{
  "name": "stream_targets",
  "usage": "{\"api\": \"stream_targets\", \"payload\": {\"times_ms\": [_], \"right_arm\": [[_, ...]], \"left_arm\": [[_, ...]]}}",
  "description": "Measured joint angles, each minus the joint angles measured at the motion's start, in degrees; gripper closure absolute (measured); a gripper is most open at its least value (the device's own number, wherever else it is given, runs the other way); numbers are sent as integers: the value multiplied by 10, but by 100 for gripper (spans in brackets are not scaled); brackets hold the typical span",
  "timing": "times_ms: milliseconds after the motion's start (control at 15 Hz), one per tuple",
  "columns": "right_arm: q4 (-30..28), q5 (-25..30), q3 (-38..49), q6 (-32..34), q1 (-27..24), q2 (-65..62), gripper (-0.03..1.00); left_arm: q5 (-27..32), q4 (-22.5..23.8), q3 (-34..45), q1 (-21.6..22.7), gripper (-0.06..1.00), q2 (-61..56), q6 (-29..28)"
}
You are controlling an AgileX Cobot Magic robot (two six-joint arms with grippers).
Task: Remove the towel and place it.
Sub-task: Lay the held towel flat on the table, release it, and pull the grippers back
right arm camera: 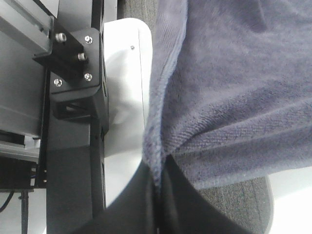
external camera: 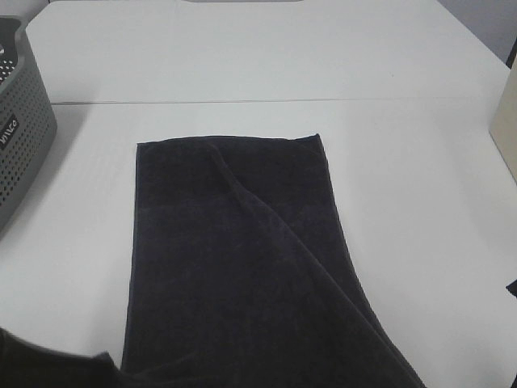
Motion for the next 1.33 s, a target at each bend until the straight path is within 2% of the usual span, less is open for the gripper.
{"api": "stream_targets", "payload": {"times_ms": [200, 333, 400, 533, 800, 1133, 1200, 1267, 1333], "right_arm": [[5, 0, 1, -9, 0, 0, 96], [-1, -1, 13, -28, 0, 0, 96], [-10, -1, 22, -33, 0, 0, 96], [-13, -1, 33, -38, 5, 0, 96], [-41, -1, 34, -38, 83, 0, 96], [-45, -1, 36, -38, 90, 3, 96], [-45, -1, 36, -38, 90, 3, 93], [-45, -1, 36, -38, 90, 3, 86], [-41, -1, 36, -38, 90, 3, 72]], "left_arm": [[39, 2, 6, -109, 94, 0, -42], [68, 2, 6, -158, 94, 0, -60], [74, 2, 6, -168, 94, 0, -65], [80, 2, 17, -171, 94, 0, -87], [72, 2, 40, -171, 94, 0, -108], [48, 2, 42, -171, 94, 0, -108], [40, 2, 42, -171, 90, 0, -108], [32, 2, 42, -171, 82, 0, -107], [19, 2, 42, -171, 57, 0, -106]]}}
